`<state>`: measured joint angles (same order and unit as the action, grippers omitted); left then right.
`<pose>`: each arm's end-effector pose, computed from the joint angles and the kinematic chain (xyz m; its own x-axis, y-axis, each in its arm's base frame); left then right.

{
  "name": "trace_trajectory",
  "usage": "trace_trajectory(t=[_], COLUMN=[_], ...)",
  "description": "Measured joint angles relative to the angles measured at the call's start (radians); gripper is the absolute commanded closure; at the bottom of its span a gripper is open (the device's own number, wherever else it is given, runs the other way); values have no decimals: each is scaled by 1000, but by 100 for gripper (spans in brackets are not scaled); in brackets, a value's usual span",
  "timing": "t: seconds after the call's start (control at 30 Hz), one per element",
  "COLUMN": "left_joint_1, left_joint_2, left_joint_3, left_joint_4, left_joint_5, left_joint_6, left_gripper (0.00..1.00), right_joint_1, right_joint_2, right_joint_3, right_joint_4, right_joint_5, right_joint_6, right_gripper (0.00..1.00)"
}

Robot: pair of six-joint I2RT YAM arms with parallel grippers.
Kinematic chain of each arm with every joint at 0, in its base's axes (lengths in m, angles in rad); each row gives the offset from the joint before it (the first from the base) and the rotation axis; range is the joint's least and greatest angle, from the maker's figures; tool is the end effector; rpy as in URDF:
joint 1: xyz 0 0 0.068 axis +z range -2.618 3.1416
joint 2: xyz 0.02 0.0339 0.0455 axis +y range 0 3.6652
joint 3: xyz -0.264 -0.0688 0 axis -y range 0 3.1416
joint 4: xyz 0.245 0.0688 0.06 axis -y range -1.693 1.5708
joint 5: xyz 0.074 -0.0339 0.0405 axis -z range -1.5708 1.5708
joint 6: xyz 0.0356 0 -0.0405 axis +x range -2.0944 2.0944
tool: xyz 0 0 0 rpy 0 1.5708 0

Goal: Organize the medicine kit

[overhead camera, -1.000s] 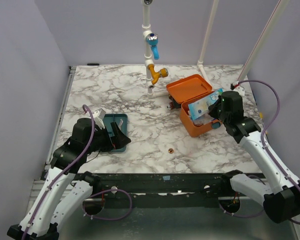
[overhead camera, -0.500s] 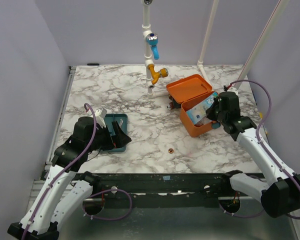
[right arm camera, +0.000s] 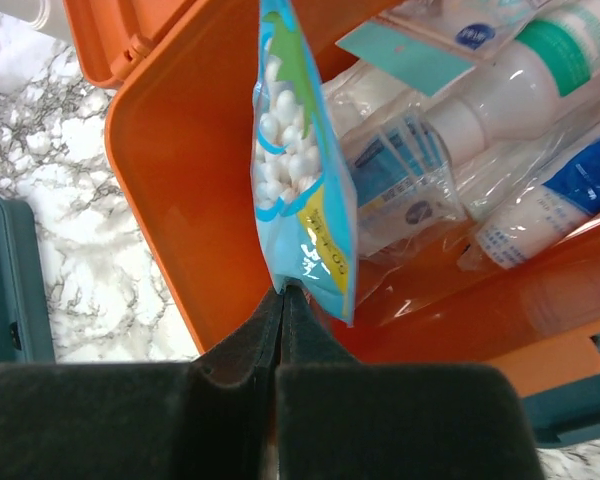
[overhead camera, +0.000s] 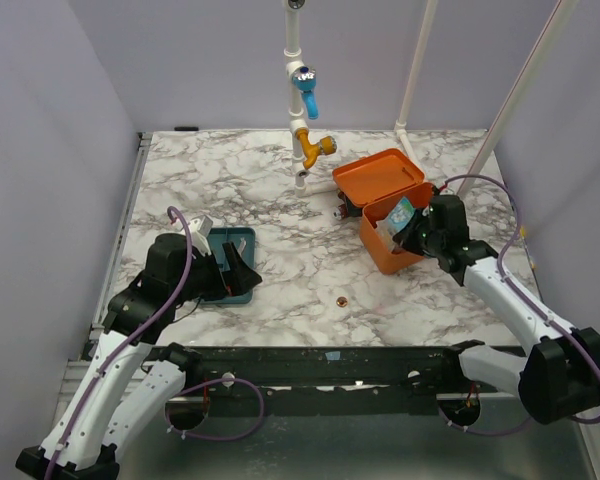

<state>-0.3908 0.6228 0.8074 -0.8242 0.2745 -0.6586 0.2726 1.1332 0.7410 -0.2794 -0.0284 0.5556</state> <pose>0.1094 -0.0555 0.3068 -0.7839 -0.3142 -0.5355 0.1113 0.7775 -0.6190 0.2340 0.0665 0.2462 -0.6624 0.3623 -0.6558 0.0692 0.9012 0.4279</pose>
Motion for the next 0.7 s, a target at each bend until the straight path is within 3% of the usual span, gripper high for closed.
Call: trace_trajectory(t=[0.1, 0.2, 0.7], left_joint_1=[3, 4, 5], left_joint_2=[-4, -8, -32], left_joint_3=[0, 0, 0], left_joint_4=[0, -1, -24], left_joint_5=[0, 0, 0], left_joint_6=[0, 0, 0], left_gripper=[2, 1, 1], right_joint_1=[0, 0, 0], right_joint_2=[21, 46, 11], right_joint_3=[-11, -13, 116], right_joint_4=[21, 31, -104], right_joint_5=[-21, -31, 132], right_joint_6=[29, 57, 62], right_gripper=[98, 75, 61])
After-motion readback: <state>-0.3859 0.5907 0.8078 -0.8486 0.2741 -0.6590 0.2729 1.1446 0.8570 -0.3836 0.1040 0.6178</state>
